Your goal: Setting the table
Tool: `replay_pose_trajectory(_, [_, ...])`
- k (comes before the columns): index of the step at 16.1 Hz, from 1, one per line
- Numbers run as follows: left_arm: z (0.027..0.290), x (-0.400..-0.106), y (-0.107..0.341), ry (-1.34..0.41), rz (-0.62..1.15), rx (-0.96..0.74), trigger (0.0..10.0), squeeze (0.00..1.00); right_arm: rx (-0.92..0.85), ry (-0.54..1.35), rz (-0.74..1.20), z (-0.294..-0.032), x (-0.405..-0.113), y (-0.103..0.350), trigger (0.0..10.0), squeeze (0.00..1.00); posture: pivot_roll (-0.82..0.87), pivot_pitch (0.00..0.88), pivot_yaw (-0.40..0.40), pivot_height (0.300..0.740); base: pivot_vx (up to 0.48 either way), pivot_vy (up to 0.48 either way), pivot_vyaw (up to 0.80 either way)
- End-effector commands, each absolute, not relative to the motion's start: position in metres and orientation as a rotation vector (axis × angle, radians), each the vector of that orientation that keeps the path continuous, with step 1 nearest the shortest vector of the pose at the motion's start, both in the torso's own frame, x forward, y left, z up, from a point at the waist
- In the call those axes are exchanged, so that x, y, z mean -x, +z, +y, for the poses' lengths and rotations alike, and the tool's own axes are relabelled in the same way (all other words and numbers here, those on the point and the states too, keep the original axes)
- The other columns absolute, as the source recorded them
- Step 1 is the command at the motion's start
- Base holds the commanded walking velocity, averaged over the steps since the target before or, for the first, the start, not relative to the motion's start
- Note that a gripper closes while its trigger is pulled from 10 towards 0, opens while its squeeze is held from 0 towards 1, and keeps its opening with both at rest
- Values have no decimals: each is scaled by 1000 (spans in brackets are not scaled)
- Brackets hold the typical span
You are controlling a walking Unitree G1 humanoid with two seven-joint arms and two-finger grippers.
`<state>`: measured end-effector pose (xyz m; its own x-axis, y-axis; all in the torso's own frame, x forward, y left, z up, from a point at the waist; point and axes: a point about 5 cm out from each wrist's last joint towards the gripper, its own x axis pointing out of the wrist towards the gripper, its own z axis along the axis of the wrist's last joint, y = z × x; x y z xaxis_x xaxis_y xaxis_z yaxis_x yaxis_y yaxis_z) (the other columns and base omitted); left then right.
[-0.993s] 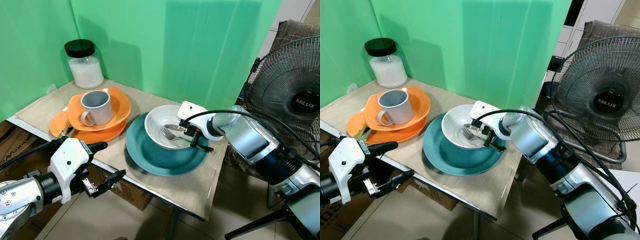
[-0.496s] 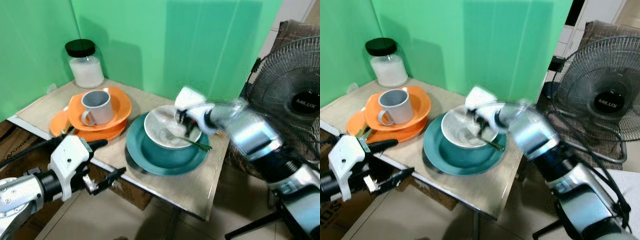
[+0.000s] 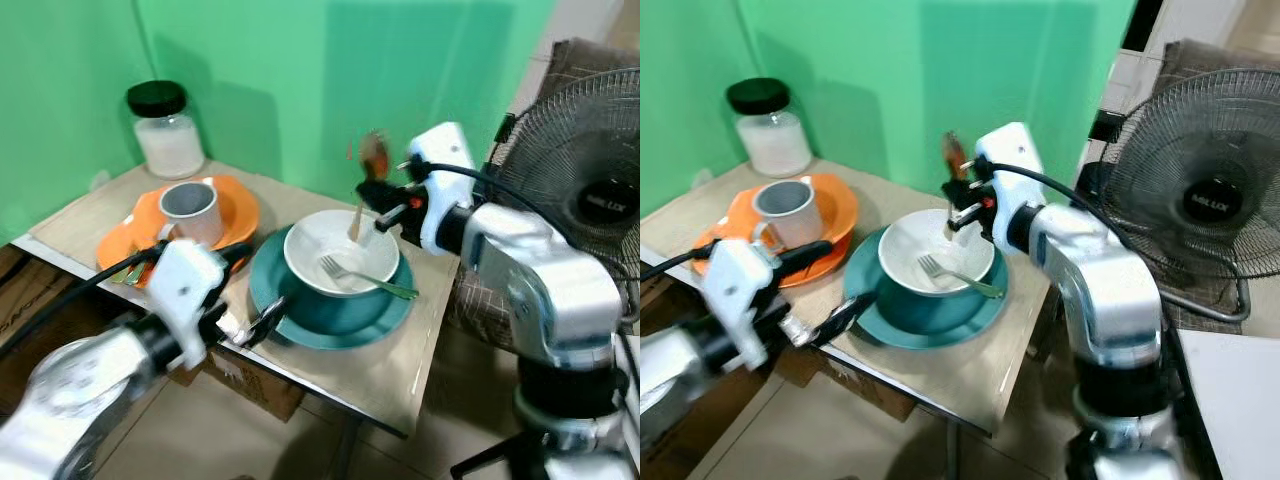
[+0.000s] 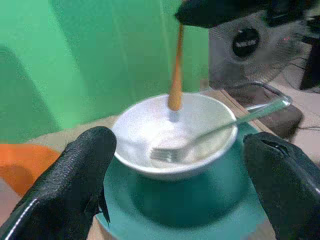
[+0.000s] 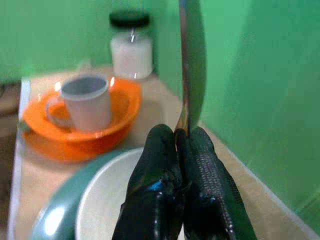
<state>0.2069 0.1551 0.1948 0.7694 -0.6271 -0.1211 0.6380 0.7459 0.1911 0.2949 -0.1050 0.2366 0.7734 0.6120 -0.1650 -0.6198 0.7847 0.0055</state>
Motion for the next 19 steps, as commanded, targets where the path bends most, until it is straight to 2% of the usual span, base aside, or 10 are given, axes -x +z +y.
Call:
replay_pose_trajectory(1, [157, -211, 192, -654, 71, -230, 10000, 0, 14, 647, 133, -107, -289, 242, 10000, 0, -48, 0, 23, 740, 0, 0, 0])
replay_pose_trajectory(2, [156, -212, 192, -646, 69, -228, 10000, 0, -20, 647, 136, -104, -287, 240, 9725, 0, -47, 0, 19, 740, 0, 0, 0])
replay_pose_trajectory(3, [156, -212, 193, -641, 67, -227, 10000, 0, -37, 654, 138, -101, -285, 238, 4549, 0, -45, 0, 16, 740, 0, 0, 0])
replay_pose_trajectory(4, [156, -211, 193, -624, 65, -229, 10000, 0, -72, 661, 138, -96, -281, 234, 0, 0, -41, 0, 10, 740, 0, 0, 0])
replay_pose_trajectory(14, [174, -212, 203, -406, -12, -216, 10000, 0, -256, 641, 18, -86, -268, 219, 0, 0, -13, 0, -28, 740, 0, 0, 0])
replay_pose_trajectory(15, [176, -213, 204, -378, -26, -221, 10000, 0, -251, 625, -14, -86, -265, 219, 1961, 0, -13, 1, -27, 740, 0, 0, 0])
replay_pose_trajectory(16, [176, -214, 206, -358, -39, -220, 10000, 0, -231, 618, -36, -86, -263, 220, 10000, 0, -13, 4, -25, 740, 0, 0, 0])
replay_pose_trajectory(19, [175, -217, 207, -291, -61, -234, 10000, 0, -198, 594, -122, -89, -256, 225, 10000, 0, -16, 10, -21, 740, 0, 0, 0])
